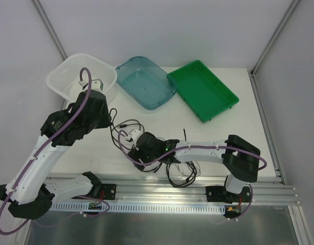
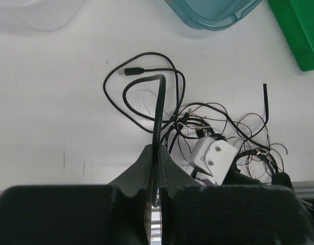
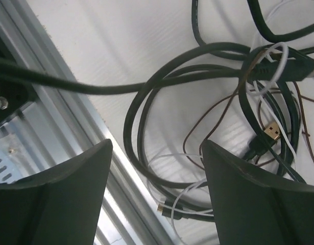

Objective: Untangle the cables

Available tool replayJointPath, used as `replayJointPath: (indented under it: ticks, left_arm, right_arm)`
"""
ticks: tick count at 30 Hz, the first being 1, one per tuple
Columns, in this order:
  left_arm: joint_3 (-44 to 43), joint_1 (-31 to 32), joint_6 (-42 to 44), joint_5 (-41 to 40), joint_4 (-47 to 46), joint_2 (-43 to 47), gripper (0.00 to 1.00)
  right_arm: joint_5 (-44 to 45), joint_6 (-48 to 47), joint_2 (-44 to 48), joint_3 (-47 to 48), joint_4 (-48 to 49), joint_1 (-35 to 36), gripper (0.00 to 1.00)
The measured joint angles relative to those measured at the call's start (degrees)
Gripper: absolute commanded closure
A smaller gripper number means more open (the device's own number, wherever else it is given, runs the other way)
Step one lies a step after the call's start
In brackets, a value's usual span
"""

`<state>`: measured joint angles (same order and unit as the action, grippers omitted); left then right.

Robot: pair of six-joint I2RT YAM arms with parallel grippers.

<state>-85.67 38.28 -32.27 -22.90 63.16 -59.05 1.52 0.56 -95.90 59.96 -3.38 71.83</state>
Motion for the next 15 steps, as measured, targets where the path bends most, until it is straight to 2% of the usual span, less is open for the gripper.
replayJointPath:
  ticks: [4, 5, 7, 8, 9, 10, 15]
  left_arm:
    - [0.0, 0.0, -0.2, 0.1, 0.0, 0.2, 1.00]
    - [0.0, 0.0, -0.2, 0.1, 0.0, 0.4, 1.00]
    - [0.0, 0.0, -0.2, 0.1, 0.0, 0.7, 1.00]
    - [0.0, 0.0, -0.2, 0.0, 0.0, 1.0, 1.00]
    - [0.0, 0.0, -0.2, -0.1, 0.0, 1.2, 1.00]
    - [0.0, 0.0, -0.2, -0.2, 0.1, 1.6, 1.00]
    - [0.0, 0.0, -0.2, -3.2, 0.9, 3.5, 1.00]
  right_arm:
    - [2.7, -0.9, -4.8, 3.1, -0.2, 0.4, 0.35]
    - [3.8, -1.0, -5.6, 3.5, -0.3, 0.4, 0.49]
    - [6.1, -0.9, -6.5, 3.7, -0.4, 0.5, 0.67]
    - [7.3, -0.9, -6.5, 3.7, -0.4, 0.6, 0.88]
    - [8.5, -0.6, -6.5, 3.7, -0.4, 0.5, 0.96]
    - [9.6, 0.0, -6.3, 3.7, -0.3, 0.3, 0.99]
    - [14.3, 3.6, -1.0, -0.6, -1.4, -3.5, 0.99]
